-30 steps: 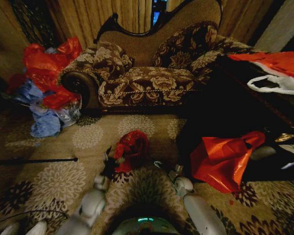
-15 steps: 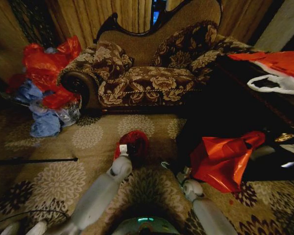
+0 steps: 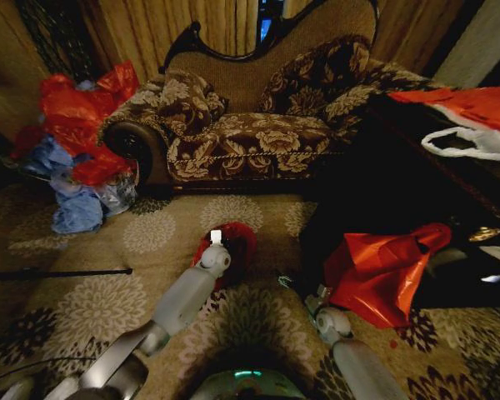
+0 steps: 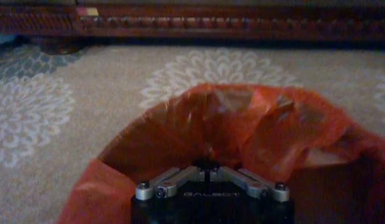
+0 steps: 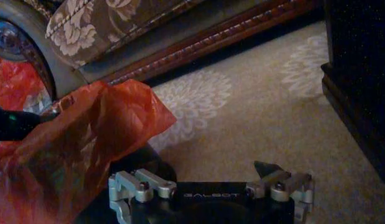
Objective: Place a garbage bag over the trash bin.
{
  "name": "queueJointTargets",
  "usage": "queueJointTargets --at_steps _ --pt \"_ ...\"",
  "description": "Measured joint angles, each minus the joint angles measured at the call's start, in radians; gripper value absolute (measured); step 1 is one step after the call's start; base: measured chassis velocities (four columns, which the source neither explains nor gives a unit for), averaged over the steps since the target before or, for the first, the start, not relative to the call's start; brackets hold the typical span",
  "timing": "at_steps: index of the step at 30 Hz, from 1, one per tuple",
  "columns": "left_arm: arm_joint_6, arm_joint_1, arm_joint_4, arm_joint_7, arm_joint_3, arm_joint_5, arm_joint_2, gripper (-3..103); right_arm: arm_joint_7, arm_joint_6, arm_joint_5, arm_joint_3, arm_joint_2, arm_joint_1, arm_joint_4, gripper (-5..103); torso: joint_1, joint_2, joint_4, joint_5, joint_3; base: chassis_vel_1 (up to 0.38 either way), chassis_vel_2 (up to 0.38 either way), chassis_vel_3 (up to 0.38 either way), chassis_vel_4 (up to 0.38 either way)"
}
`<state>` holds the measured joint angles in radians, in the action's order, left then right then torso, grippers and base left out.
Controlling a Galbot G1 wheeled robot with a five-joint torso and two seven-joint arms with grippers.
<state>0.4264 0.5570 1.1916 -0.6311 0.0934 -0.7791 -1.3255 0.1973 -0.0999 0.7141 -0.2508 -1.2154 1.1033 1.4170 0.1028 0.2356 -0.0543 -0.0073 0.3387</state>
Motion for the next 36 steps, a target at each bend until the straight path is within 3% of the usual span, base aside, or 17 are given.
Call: queueJointTargets --at_steps 8,11,16,27,32,36 --pt "-0.045 -0.033 -0.167 0.039 0.005 0.059 -0.049 0 0.012 -0.001 0.007 0.004 0.009 -0.004 -0.002 100 0.000 0.000 0.0001 -0.0001 0.000 0.000 0.000 0.000 0.000" --pt "-0.059 -0.053 -0.216 0.050 0.006 0.075 -0.077 0 0.016 -0.001 0.007 0.010 0.008 -0.008 -0.006 100 -0.001 0.001 0.0002 0.0015 -0.001 0.000 0.000 0.000 0.000" --pt "-0.067 -0.075 -0.301 0.058 0.008 0.084 -0.130 0 0.016 -0.003 0.007 0.026 -0.002 -0.019 -0.010 100 0.001 0.000 0.0000 -0.0008 0.001 0.000 0.000 0.000 0.000" --pt "-0.037 -0.081 -0.238 0.020 -0.003 0.092 -0.127 0 0.009 -0.006 0.003 0.046 -0.004 -0.038 -0.003 100 0.000 0.000 0.0000 -0.0003 0.000 0.000 0.000 0.000 0.000" --pt "0.012 -0.112 -0.222 -0.011 0.001 0.023 -0.124 0 0.001 -0.006 0.005 0.060 0.004 -0.046 0.004 100 0.000 0.000 0.0000 -0.0002 0.000 0.000 0.000 0.000 0.000" --pt "0.092 -0.164 -0.227 -0.042 0.035 -0.112 -0.105 0 0.002 -0.007 0.015 0.072 0.013 -0.048 0.014 100 0.000 0.000 -0.0002 -0.0001 0.000 0.000 0.000 0.000 0.000"
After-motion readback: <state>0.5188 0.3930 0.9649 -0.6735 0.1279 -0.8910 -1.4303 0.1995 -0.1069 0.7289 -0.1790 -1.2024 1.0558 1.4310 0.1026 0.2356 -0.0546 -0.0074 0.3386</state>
